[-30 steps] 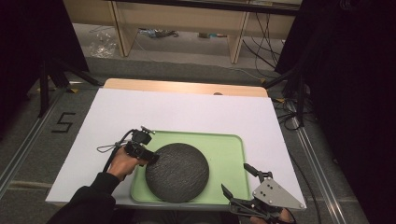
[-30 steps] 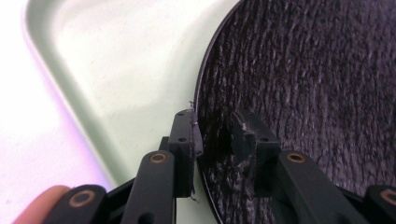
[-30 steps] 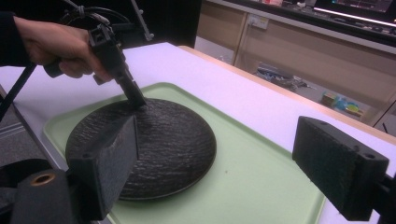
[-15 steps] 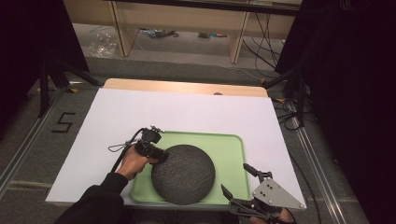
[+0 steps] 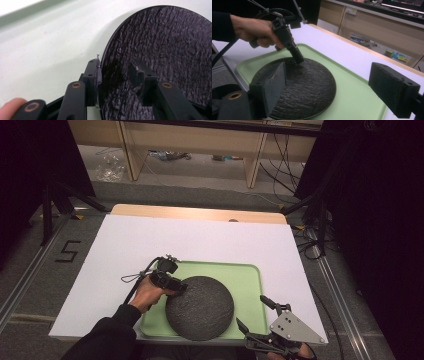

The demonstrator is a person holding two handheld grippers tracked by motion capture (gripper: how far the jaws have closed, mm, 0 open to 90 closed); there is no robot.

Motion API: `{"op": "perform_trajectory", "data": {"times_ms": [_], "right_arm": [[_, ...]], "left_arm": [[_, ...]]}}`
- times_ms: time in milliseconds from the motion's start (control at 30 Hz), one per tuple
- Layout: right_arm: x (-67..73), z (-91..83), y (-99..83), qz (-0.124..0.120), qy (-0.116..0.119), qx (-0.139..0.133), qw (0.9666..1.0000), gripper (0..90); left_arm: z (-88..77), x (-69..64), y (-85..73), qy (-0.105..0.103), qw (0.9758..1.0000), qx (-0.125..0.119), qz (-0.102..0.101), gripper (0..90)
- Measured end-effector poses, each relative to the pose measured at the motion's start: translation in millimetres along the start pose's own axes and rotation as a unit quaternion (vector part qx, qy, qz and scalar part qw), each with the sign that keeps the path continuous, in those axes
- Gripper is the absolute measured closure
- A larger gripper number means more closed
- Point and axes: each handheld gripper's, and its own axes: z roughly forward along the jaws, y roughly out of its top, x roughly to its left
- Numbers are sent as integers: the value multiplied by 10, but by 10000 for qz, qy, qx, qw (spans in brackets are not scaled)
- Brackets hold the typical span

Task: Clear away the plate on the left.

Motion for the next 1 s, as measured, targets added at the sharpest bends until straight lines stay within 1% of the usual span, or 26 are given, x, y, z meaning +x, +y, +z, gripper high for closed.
{"op": "perform_trajectory", "data": {"times_ms": [33,67,100,133,200,233,267,333,367,400,433,533,567,600,700,767,800,833,867,900,933,967,1000], "right_arm": [[-6,2,-2,-35,-12,-5,10000,154],[-5,1,-2,-17,-5,-4,10000,154],[-6,0,-3,-19,-7,-6,10000,154],[-7,-2,-3,-14,-6,-15,10000,154],[-15,-1,-3,-25,-21,-33,10000,155],[-15,-2,-4,-28,-22,-34,10000,154],[-11,-5,-5,-14,-27,-25,10000,154],[-15,-6,-4,-5,-17,-32,10000,155],[-18,-7,-2,-5,4,-14,10000,155],[-15,-6,-4,-10,-23,-29,10000,155],[-12,-9,-4,-1,-13,-19,10000,154],[-13,-6,-3,4,-14,-24,10000,154],[-9,-6,-3,28,-1,-5,10000,154],[-8,-9,-3,6,-16,-15,10000,154],[-21,-10,-2,-9,-15,-13,10000,154],[-18,-11,-3,-11,-5,-15,10000,154],[-13,-11,-4,6,-23,-30,10000,154],[-17,-12,-1,1,-5,-15,10000,155],[-19,-12,-2,-11,-9,-17,10000,154],[-19,-12,-2,-11,-9,-17,10000,154],[-16,-12,-4,-9,-25,-35,10000,155],[-16,-12,-4,-9,-25,-35,10000,155],[-17,-16,-2,1,1,-22,10000,154]], "left_arm": [[17,-18,10,-8,10000,-67,-59,584],[33,-64,33,46,10000,-42,20,581],[33,-64,33,46,10000,-42,20,580],[35,-81,48,67,9999,27,129,577],[30,-69,47,26,9999,10,122,571],[38,-75,42,-28,9999,-133,-23,569],[6,-44,45,-65,9999,-41,81,566],[-38,-26,46,-136,9999,-78,8,550],[-38,-26,46,-136,9999,-78,8,548],[-77,-4,39,-185,9997,-136,-4,547],[-91,4,35,-220,9996,-156,-62,541],[-117,17,27,-182,9997,-169,-81,525],[-128,27,23,-147,9998,-142,-59,525],[-141,43,8,-112,9998,-149,-91,514],[-165,64,-4,-88,9998,-145,-94,485],[-194,90,-23,-69,9996,-212,-150,449],[-204,104,-31,-48,9997,-226,-79,445],[-214,109,-41,-11,9997,-224,-89,437],[-216,109,-53,-5,9994,-289,-165,425],[-216,109,-53,-5,9994,-289,-165,409],[-249,138,-74,5,9996,-283,-85,393],[-249,138,-74,5,9996,-283,-85,380],[-249,127,-88,-4,9984,-498,-263,380]]}}
